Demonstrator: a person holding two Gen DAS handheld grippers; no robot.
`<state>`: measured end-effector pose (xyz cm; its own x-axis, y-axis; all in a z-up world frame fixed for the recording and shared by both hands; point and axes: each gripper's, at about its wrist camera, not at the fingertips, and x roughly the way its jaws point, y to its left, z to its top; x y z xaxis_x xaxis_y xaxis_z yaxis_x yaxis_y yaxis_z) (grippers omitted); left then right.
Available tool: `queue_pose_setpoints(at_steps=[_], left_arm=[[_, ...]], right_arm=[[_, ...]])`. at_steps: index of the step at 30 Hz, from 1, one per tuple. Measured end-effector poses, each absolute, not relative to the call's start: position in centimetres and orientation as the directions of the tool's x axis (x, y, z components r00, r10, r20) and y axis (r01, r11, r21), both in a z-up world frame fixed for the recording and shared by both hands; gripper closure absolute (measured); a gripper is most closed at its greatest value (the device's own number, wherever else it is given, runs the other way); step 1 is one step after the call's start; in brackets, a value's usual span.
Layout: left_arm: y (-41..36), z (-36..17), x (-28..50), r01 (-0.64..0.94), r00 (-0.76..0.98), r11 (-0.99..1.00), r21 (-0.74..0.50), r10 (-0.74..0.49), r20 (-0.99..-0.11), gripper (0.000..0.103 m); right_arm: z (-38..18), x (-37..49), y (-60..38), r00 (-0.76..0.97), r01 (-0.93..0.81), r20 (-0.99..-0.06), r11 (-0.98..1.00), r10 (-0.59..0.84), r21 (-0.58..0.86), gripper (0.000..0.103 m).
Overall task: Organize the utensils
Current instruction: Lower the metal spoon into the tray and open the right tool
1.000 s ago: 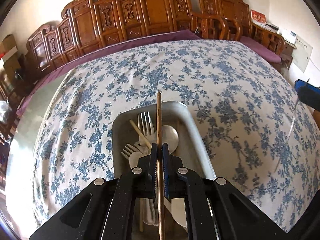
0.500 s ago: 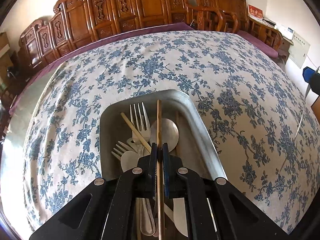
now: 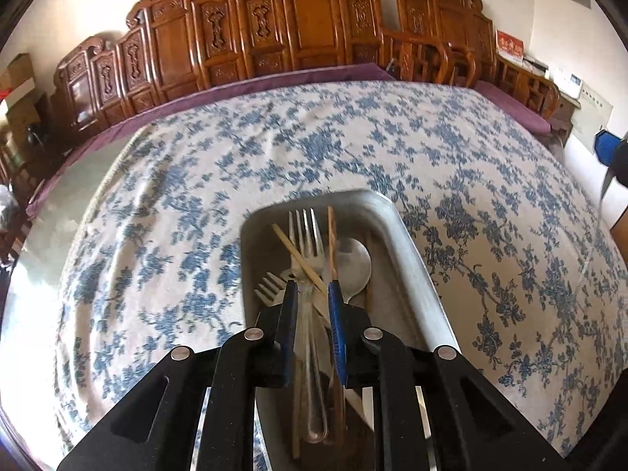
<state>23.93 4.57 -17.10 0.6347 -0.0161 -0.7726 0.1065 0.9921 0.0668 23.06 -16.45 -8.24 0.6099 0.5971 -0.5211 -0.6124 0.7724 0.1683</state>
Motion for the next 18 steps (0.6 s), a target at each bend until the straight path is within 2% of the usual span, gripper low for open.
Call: queue_pose_setpoints(at_steps=[8, 18], left_arm=[[6.3, -14.7, 21.9, 0.071, 0.663, 0.997, 0.036, -0.020, -0.748, 0.088], [9.0, -14.2, 19.8, 0.023, 0.688, 1.000, -0.003, -0.018, -0.725, 0.088]], right_arm=[[-7.0, 22.7, -13.4, 0.602, -0.626, -0.514, 0.761, 0.611, 0.173, 0.074], [-6.9, 23.6, -9.4, 0.589, -0.625, -0.533, 0.761, 0.608, 0.177, 0.074]])
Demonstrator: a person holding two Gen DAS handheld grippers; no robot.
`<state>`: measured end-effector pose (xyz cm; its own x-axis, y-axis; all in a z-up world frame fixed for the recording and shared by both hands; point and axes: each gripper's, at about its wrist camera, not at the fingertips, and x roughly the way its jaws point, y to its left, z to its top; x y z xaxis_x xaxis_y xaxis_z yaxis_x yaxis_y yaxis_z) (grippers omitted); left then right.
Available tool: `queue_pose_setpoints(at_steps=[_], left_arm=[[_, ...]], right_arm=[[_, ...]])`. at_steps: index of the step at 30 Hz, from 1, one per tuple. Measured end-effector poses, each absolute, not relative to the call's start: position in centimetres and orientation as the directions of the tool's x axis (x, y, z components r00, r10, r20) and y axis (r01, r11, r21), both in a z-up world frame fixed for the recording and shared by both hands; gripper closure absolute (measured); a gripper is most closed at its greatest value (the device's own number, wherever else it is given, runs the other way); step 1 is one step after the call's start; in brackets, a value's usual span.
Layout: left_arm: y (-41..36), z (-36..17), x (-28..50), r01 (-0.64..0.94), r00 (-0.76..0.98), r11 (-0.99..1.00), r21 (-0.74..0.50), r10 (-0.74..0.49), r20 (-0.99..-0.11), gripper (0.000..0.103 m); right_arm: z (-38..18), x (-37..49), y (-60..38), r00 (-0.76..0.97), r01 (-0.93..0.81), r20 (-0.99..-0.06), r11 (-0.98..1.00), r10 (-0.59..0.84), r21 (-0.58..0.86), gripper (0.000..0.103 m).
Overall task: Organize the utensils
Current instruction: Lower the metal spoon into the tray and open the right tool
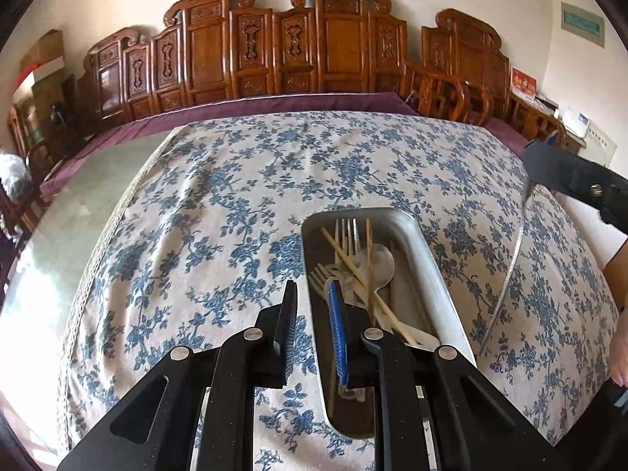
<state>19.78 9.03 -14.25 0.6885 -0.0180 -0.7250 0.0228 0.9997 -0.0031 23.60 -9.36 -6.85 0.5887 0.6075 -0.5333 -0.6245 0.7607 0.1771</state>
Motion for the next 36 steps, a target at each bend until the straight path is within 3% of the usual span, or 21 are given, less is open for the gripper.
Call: queue_pose_setpoints(at_steps=[36], left_arm=[[11.7, -15.3, 19.6, -0.017, 0.690, 0.999, -0.038, -0.016, -0.724, 0.088]], right_arm=[[-14.9, 29.5, -1.6, 0.455, -0.563, -0.712, 0.792, 0.535, 0.235, 0.074]])
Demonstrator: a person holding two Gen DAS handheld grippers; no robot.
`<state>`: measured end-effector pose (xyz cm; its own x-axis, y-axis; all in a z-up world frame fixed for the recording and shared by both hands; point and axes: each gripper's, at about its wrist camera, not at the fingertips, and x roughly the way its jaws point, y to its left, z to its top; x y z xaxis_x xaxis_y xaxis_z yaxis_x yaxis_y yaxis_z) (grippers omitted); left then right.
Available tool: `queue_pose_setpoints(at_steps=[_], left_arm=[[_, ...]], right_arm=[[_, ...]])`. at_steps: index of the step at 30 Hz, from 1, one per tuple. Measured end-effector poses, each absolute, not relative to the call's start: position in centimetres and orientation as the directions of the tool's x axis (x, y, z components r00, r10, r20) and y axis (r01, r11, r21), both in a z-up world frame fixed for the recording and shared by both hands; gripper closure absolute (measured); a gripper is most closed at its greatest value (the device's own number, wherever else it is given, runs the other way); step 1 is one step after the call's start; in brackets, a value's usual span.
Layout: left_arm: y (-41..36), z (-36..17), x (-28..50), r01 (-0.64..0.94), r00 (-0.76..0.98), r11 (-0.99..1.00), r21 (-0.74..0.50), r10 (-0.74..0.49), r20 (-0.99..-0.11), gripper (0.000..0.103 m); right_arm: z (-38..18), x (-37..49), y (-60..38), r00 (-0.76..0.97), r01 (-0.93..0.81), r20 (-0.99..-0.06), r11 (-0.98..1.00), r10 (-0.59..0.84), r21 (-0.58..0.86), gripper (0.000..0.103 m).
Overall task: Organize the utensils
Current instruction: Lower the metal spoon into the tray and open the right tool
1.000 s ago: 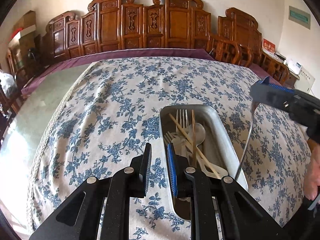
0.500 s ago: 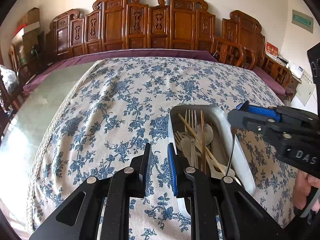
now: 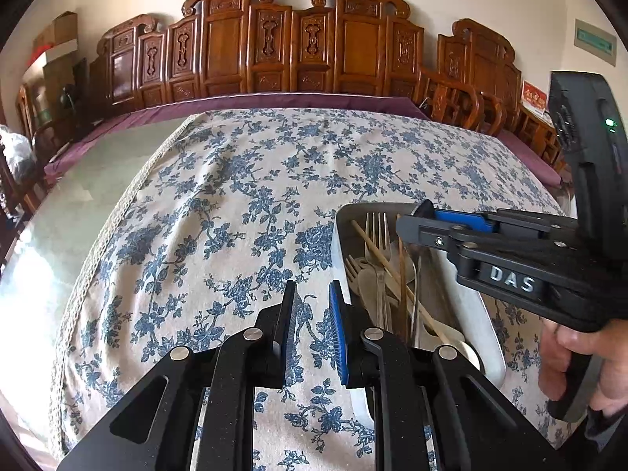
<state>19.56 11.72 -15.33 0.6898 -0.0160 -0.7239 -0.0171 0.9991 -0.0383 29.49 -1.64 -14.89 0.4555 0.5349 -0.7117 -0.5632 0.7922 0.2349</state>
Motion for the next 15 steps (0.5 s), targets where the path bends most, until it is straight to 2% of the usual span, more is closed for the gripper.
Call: queue_pose_setpoints(at_steps=[14, 15], left_arm=[[11.9, -15.4, 19.7, -0.019, 0.687, 0.999, -0.040, -0.016, -0.726, 0.088], [11.8, -15.4, 19.7, -0.018, 0.688, 0.999, -0.040, -0.016, -0.726, 0.088]], right_arm=[[-16.3, 30.4, -1.3, 0.455, -0.550, -0.710, 0.797, 0.538, 0.251, 0.073], [-16.2, 30.3, -1.5, 0.460, -0.553, -0.703, 0.794, 0.543, 0.252, 0.070]])
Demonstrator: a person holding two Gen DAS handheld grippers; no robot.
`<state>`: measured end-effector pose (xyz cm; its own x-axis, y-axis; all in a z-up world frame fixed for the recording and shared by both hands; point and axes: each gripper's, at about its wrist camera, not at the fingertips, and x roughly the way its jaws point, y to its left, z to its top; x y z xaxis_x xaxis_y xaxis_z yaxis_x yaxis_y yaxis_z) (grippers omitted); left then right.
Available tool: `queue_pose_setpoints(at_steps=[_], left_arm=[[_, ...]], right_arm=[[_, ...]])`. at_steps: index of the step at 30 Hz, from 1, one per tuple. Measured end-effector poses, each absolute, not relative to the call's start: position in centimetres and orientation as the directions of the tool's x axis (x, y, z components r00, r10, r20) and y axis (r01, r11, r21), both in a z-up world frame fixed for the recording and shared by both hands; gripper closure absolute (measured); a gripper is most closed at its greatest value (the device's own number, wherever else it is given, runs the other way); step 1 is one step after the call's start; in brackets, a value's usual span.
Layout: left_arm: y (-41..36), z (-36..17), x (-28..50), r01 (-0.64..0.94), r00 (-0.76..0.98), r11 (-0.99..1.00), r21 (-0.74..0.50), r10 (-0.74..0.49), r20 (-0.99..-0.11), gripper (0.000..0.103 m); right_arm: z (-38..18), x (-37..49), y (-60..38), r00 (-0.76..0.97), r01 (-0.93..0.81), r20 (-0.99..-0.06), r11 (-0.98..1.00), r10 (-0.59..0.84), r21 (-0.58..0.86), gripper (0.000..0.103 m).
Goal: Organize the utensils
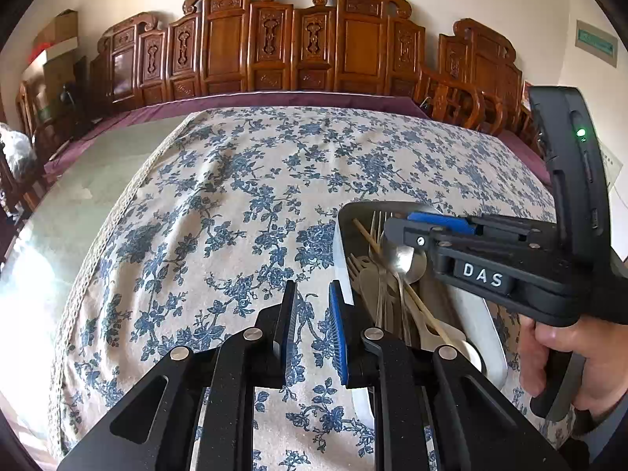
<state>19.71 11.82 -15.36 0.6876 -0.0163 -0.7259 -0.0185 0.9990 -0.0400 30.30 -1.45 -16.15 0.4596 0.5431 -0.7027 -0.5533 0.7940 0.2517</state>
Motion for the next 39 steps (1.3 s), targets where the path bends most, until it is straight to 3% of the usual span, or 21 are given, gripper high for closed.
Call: queue_pose_setpoints(at_steps=[9, 13, 18, 20, 23, 26, 31, 39], left_arm=[[10.7, -14.4, 18.9, -0.014, 0.701, 0.999, -0.041, -0.020, -0.712, 0.087], [9.8, -13.4, 18.1, -0.007, 0.714, 0.999, -0.034, -0.019, -0.700, 0.075], [8.1, -12.5, 16.5, 0.010, 0.717, 0.999, -0.033, -0.030, -0.696, 0.058], [7.3, -12.1, 15.7, 0.018, 0.719, 0.999, -0.031, -0.035, -0.694, 0.040], [6.3, -11.6, 14.6, 0.026, 0.722, 0.999, -0.027, -0.037, -0.691, 0.024], [5.5, -11.1, 13.4, 0.027, 0.723, 0.999, -0.046, -0.051, -0.689, 0.014], [4.1, -10.1, 11.8, 0.036, 0.718, 0.998, -0.043, -0.056, -0.694, 0.008], [1.5, -7.3, 8.9, 0.057, 0.738, 0.998, -0.012, -0.050, -0.673, 0.008]], right_arm=[[-13.6, 28.0, -4.5, 0.530, -0.546, -0.668, 0.813, 0.522, 0.201, 0.068], [-12.2, 25.8, -7.3, 0.579, -0.513, -0.651, 0.840, 0.492, 0.179, 0.067], [-10.8, 22.9, -10.9, 0.638, -0.459, -0.626, 0.874, 0.449, 0.159, 0.042], [-10.3, 21.6, -12.5, 0.656, -0.436, -0.617, 0.886, 0.435, 0.161, 0.031], [-9.6, 19.4, -14.7, 0.689, -0.399, -0.604, 0.906, 0.399, 0.143, 0.012], [-9.0, 17.4, -16.7, 0.713, -0.367, -0.596, 0.921, 0.369, 0.131, 0.003], [-8.2, 14.2, -19.4, 0.740, -0.311, -0.592, 0.943, 0.320, 0.120, 0.003], [-6.1, 10.1, -22.8, 0.778, -0.258, -0.564, 0.959, 0.276, 0.113, 0.003]])
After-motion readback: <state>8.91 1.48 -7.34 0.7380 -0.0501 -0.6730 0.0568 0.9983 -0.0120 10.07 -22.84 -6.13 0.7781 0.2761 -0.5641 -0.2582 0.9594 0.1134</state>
